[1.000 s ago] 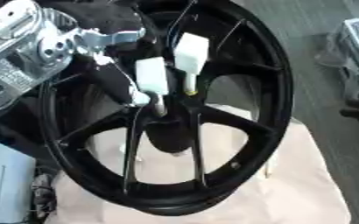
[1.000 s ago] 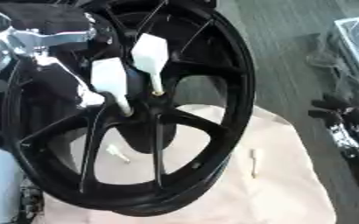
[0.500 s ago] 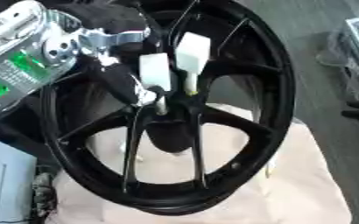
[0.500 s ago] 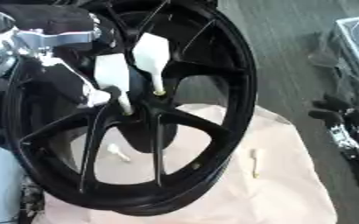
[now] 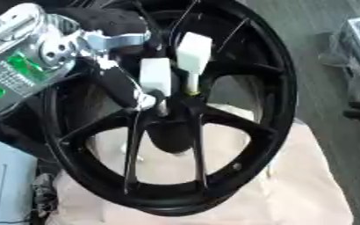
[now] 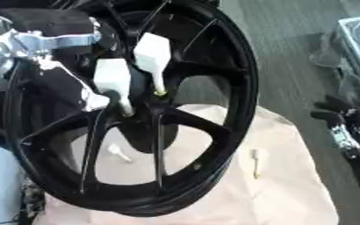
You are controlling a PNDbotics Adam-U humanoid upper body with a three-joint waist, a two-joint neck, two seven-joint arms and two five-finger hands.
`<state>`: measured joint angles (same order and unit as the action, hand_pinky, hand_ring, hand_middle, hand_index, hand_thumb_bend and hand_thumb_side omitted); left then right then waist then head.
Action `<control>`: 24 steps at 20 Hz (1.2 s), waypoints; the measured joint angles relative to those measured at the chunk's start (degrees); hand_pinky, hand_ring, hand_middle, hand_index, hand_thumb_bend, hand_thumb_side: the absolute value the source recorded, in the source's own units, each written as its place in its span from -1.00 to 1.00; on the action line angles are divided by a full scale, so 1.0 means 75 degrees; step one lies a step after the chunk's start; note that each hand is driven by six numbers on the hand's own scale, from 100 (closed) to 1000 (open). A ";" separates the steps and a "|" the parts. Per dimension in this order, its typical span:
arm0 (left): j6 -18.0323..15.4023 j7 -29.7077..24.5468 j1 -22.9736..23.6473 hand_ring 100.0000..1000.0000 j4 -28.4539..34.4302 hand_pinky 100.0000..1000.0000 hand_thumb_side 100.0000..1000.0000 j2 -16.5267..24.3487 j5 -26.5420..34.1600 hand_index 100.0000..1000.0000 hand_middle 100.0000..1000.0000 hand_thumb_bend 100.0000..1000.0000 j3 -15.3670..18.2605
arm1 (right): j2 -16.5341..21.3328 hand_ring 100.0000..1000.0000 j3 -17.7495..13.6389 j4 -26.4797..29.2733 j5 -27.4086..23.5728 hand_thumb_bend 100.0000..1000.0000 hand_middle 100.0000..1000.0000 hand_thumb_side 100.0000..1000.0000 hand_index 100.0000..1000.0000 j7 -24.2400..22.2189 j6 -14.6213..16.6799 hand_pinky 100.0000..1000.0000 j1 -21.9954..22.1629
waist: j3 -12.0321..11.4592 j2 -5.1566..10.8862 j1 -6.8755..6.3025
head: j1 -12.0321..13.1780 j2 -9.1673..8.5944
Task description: Pull the pin out of the wheel hub.
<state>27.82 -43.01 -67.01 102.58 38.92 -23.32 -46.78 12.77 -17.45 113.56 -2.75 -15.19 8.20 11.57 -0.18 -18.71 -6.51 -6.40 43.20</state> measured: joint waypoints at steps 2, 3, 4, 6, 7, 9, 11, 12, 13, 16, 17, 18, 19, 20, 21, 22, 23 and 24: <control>0.0008 0.0008 -0.0013 0.77 0.0042 0.78 -0.42 0.0042 0.0005 -0.47 0.44 -1.00 0.0004 | 0.0000 0.60 -0.0001 0.0000 0.0000 -1.00 0.59 0.33 0.82 0.0010 -0.0010 1.00 0.0001 | -0.0003 0.0000 0.0000 | -0.0003 0.0000; 0.0009 0.0009 -0.0016 0.76 0.0064 0.77 -0.40 0.0057 0.0006 -0.54 0.42 -1.00 0.0008 | 0.0000 0.60 -0.0003 0.0000 0.0000 -1.00 0.59 0.33 0.82 0.0011 -0.0011 1.00 0.0002 | -0.0004 0.0000 0.0000 | -0.0004 0.0000; 0.0010 0.0010 -0.0023 0.76 0.0078 0.77 -0.40 0.0058 0.0009 -0.55 0.42 -1.00 0.0021 | 0.0000 0.60 -0.0009 0.0000 0.0000 -1.00 0.59 0.33 0.82 0.0012 -0.0012 1.00 0.0003 | -0.0005 0.0000 0.0000 | -0.0004 0.0000; 0.0014 0.0014 -0.0057 0.75 0.0138 0.76 -0.42 0.0059 0.0032 -0.56 0.42 -1.00 0.0071 | 0.0000 0.60 -0.0017 0.0000 0.0000 -1.00 0.59 0.33 0.82 0.0013 -0.0012 1.00 0.0006 | -0.0005 0.0000 0.0000 | -0.0004 0.0000; 0.0019 0.0019 -0.0078 0.75 0.0189 0.76 -0.42 0.0062 0.0065 -0.57 0.41 -1.00 0.0114 | 0.0000 0.60 -0.0017 0.0000 0.0000 -1.00 0.59 0.33 0.82 0.0014 -0.0011 1.00 0.0008 | -0.0005 0.0000 0.0000 | -0.0004 0.0000; 0.0041 0.0041 -0.0084 0.74 0.0334 0.75 -0.44 0.0112 0.0164 -0.57 0.41 -1.00 0.0250 | 0.0000 0.60 -0.0018 0.0000 0.0002 -1.00 0.59 0.32 0.82 0.0019 -0.0006 1.00 0.0011 | -0.0006 0.0000 0.0000 | -0.0005 0.0001; 0.0071 0.0071 -0.0085 0.73 0.0547 0.74 -0.46 0.0204 0.0306 -0.58 0.40 -1.00 0.0449 | 0.0000 0.60 -0.0020 0.0000 0.0003 -1.00 0.59 0.32 0.82 0.0029 0.0004 1.00 0.0013 | -0.0032 0.0000 0.0000 | -0.0008 0.0001; 0.0089 0.0089 -0.0085 0.72 0.0675 0.74 -0.47 0.0259 0.0377 -0.58 0.39 -1.00 0.0561 | 0.0000 0.60 -0.0020 0.0000 0.0003 -1.00 0.59 0.32 0.82 0.0032 0.0007 1.00 0.0013 | -0.0038 0.0000 0.0000 | -0.0010 0.0002; 0.0109 0.0109 -0.0085 0.72 0.0820 0.74 -0.48 0.0313 0.0446 -0.59 0.38 -1.00 0.0692 | 0.0000 0.60 -0.0020 0.0000 0.0003 -1.00 0.59 0.32 0.82 0.0036 0.0011 1.00 0.0015 | -0.0038 0.0000 0.0001 | -0.0015 0.0003; 0.0148 0.0148 -0.0081 0.70 0.1258 0.73 -0.52 0.0537 0.0650 -0.60 0.37 -1.00 0.1149 | -0.0001 0.60 -0.0022 0.0000 0.0003 -1.00 0.59 0.31 0.82 0.0044 0.0026 1.00 0.0020 | -0.0050 0.0000 0.0009 | -0.0035 0.0006; 0.0143 0.0143 -0.0063 0.69 0.1353 0.72 -0.54 0.0622 0.0725 -0.60 0.37 -1.00 0.1344 | -0.0005 0.60 -0.0023 0.0000 0.0003 -1.00 0.59 0.31 0.82 0.0047 0.0035 1.00 0.0034 | -0.0062 0.0000 0.0020 | -0.0042 0.0006; 0.0134 0.0134 -0.0006 0.69 0.1420 0.72 -0.56 0.0722 0.0800 -0.61 0.36 -1.00 0.1567 | -0.0017 0.60 -0.0024 0.0000 0.0003 -1.00 0.59 0.31 0.82 0.0056 0.0051 1.00 0.0054 | -0.0083 0.0000 0.0035 | -0.0049 0.0007; 0.0125 0.0125 0.0087 0.68 0.1462 0.72 -0.57 0.0837 0.0875 -0.61 0.36 -1.00 0.1807 | -0.0038 0.60 -0.0027 0.0000 0.0004 -1.00 0.59 0.31 0.82 0.0061 0.0073 1.00 0.0071 | -0.0098 0.0000 0.0051 | -0.0064 0.0007; 0.0126 0.0126 0.0210 0.68 0.1488 0.71 -0.59 0.0966 0.0957 -0.61 0.36 -1.00 0.2050 | -0.0064 0.60 -0.0034 0.0000 0.0005 -1.00 0.59 0.30 0.82 0.0068 0.0094 1.00 0.0077 | -0.0112 0.0000 0.0072 | -0.0078 0.0007; 0.0145 0.0145 0.0382 0.67 0.1499 0.71 -0.61 0.1110 0.1047 -0.61 0.35 -1.00 0.2316 | -0.0072 0.60 -0.0051 0.0000 0.0006 -1.00 0.59 0.30 0.82 0.0079 0.0120 1.00 0.0079 | -0.0140 0.0000 0.0084 | -0.0094 0.0008; 0.0187 0.0187 0.0604 0.66 0.1511 0.70 -0.62 0.1286 0.1157 -0.62 0.35 -1.00 0.2590 | -0.0081 0.60 -0.0069 0.0000 0.0006 -1.00 0.59 0.29 0.82 0.0091 0.0142 1.00 0.0078 | -0.0164 0.0000 0.0097 | -0.0104 0.0008; 0.0255 0.0255 0.0872 0.66 0.1525 0.70 -0.62 0.1477 0.1275 -0.62 0.35 -1.00 0.2873 | -0.0094 0.60 -0.0075 0.0000 0.0006 -1.00 0.59 0.29 0.82 0.0108 0.0165 1.00 0.0079 | -0.0174 0.0000 0.0110 | -0.0109 0.0008; 0.0342 0.0344 0.1144 0.65 0.1530 0.69 -0.65 0.1668 0.1393 -0.62 0.34 -1.00 0.3142 | -0.0108 0.60 -0.0088 0.0000 0.0006 -1.00 0.59 0.28 0.82 0.0119 0.0191 1.00 0.0081 | -0.0185 -0.0003 0.0129 | -0.0112 0.0008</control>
<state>30.38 -40.43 -58.43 114.05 51.43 -12.88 -23.21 11.96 -18.11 113.56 -2.70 -14.30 9.64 12.18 -1.56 -18.74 -5.54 -7.24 43.26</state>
